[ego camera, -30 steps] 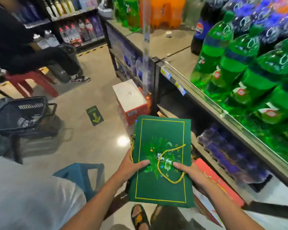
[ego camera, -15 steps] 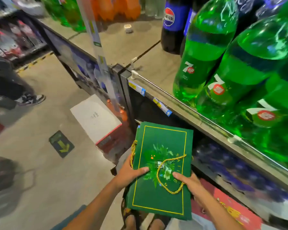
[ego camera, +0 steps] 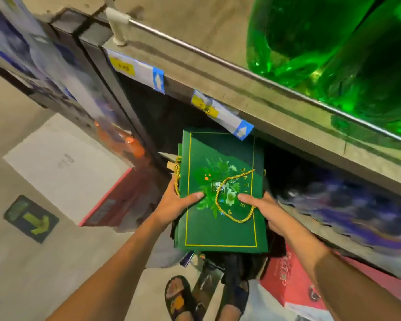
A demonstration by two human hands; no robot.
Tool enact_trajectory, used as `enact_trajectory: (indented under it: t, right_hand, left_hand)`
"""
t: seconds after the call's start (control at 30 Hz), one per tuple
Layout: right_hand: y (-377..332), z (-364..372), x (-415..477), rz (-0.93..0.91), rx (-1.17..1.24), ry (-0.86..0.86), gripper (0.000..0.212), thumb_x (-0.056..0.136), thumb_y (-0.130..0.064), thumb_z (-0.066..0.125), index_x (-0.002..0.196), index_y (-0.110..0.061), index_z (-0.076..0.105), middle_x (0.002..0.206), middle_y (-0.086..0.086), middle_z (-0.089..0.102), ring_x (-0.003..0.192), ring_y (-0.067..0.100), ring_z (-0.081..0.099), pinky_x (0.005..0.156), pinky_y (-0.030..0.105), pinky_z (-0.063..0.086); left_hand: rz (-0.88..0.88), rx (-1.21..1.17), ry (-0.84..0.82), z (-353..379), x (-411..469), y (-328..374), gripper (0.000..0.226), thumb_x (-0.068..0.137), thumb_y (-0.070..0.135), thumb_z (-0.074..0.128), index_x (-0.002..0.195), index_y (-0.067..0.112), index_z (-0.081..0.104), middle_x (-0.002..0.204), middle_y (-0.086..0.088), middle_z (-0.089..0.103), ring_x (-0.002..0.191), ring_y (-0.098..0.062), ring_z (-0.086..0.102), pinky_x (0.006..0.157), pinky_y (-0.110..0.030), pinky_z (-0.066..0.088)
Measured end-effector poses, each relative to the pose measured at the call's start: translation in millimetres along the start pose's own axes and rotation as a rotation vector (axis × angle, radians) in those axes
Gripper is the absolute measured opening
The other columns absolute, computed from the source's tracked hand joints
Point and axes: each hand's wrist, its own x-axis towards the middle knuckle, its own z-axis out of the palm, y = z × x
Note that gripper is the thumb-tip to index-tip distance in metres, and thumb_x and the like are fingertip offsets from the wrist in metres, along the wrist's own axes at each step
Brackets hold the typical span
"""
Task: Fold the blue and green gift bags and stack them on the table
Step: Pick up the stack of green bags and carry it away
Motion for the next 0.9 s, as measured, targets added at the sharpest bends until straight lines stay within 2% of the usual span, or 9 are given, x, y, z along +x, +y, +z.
enact_trajectory:
  t: [0.07, 0.17, 0.27, 0.37, 0.47, 0.57, 0.73, 0.8, 0.9]
  right_hand:
    - [-8, 5, 2, 0.014, -0.008, -0.006, 0.148, 0.042, -0.073, 0.092, 0.16, -0.014, 0.024, 0.162, 0.0, 0.033, 0.147, 0.019, 0.034, 0.123, 0.039, 0.027]
    - [-7, 5, 19, 0.076, 0.068, -0.016, 0.111, 0.075, -0.046, 0.088, 0.158, -0.01, 0.023, 0.15, -0.007, 0.038, 0.142, 0.017, 0.037, 0.115, 0.03, 0.028]
    - [-6, -4, 42, 0.078, 0.014, -0.061, 0.099, 0.051, -0.06, 0.096, 0.134, -0.021, 0.057, 0.138, -0.003, 0.064, 0.125, 0.018, 0.06, 0.115, 0.038, 0.041]
    - [-34, -17, 57, 0.132, -0.063, -0.221, 0.065, 0.061, -0.054, 0.091, 0.113, -0.019, 0.074, 0.11, 0.001, 0.078, 0.107, 0.02, 0.072, 0.109, 0.04, 0.048]
    - [-84, -22, 64, 0.144, -0.085, -0.299, 0.049, 0.067, -0.045, 0.087, 0.104, -0.014, 0.077, 0.095, 0.005, 0.08, 0.08, 0.018, 0.077, 0.081, 0.035, 0.063]
    - [-116, -19, 70, 0.158, -0.235, -0.262, 0.023, 0.088, -0.029, 0.076, 0.102, -0.012, 0.071, 0.085, 0.002, 0.075, 0.068, 0.017, 0.07, 0.055, 0.015, 0.052]
    - [-128, -18, 64, 0.045, -0.423, -0.126, 0.068, 0.089, -0.041, 0.075, 0.146, -0.014, 0.05, 0.151, 0.008, 0.05, 0.132, 0.024, 0.049, 0.087, 0.021, 0.03]
    - [-109, -11, 60, -0.115, -0.551, 0.076, 0.075, 0.087, -0.052, 0.075, 0.148, -0.017, 0.049, 0.155, 0.006, 0.048, 0.138, 0.024, 0.047, 0.098, 0.017, 0.033]
    - [-69, -3, 21, -0.232, -0.547, 0.546, 0.077, 0.076, -0.07, 0.076, 0.131, -0.018, 0.064, 0.136, 0.011, 0.065, 0.129, 0.028, 0.057, 0.108, 0.036, 0.043]
  left_hand:
    - [0.002, -0.007, -0.014, 1, 11, -6, 0.08, 0.075, 0.025, 0.09, 0.143, 0.022, 0.048, 0.128, 0.001, 0.072, 0.117, -0.021, 0.07, 0.102, -0.044, 0.055]
    - [0.02, -0.005, -0.03, 3, 26, -19, 0.08, 0.078, 0.02, 0.088, 0.145, 0.019, 0.044, 0.13, 0.001, 0.07, 0.118, -0.019, 0.069, 0.105, -0.045, 0.053]
    - [0.03, -0.032, 0.014, 7, 32, -22, 0.078, 0.077, 0.026, 0.088, 0.143, 0.019, 0.048, 0.13, -0.001, 0.07, 0.119, -0.021, 0.069, 0.105, -0.047, 0.053]
    - [0.058, -0.119, 0.126, 20, 31, -18, 0.069, 0.077, 0.025, 0.086, 0.138, 0.016, 0.054, 0.126, -0.003, 0.073, 0.115, -0.023, 0.07, 0.102, -0.046, 0.056]
    - [0.081, -0.217, 0.283, 36, 33, -21, 0.078, 0.075, 0.031, 0.088, 0.141, 0.016, 0.051, 0.129, -0.002, 0.071, 0.117, -0.022, 0.069, 0.1, -0.04, 0.056]
    - [0.05, -0.266, 0.373, 48, 48, -26, 0.084, 0.07, 0.04, 0.091, 0.141, 0.017, 0.052, 0.128, -0.003, 0.071, 0.116, -0.025, 0.069, 0.103, -0.048, 0.054]
    - [-0.03, -0.334, 0.416, 57, 61, -29, 0.095, 0.059, 0.049, 0.093, 0.14, 0.017, 0.053, 0.123, -0.001, 0.073, 0.111, -0.021, 0.072, 0.102, -0.049, 0.055]
    - [-0.033, -0.347, 0.415, 58, 59, -28, 0.095, 0.06, 0.047, 0.092, 0.14, 0.017, 0.053, 0.123, -0.002, 0.074, 0.11, -0.021, 0.072, 0.101, -0.048, 0.056]
    - [-0.072, -0.361, 0.434, 58, 57, -23, 0.098, 0.056, 0.051, 0.092, 0.14, 0.02, 0.052, 0.123, 0.0, 0.074, 0.109, -0.019, 0.072, 0.101, -0.048, 0.056]
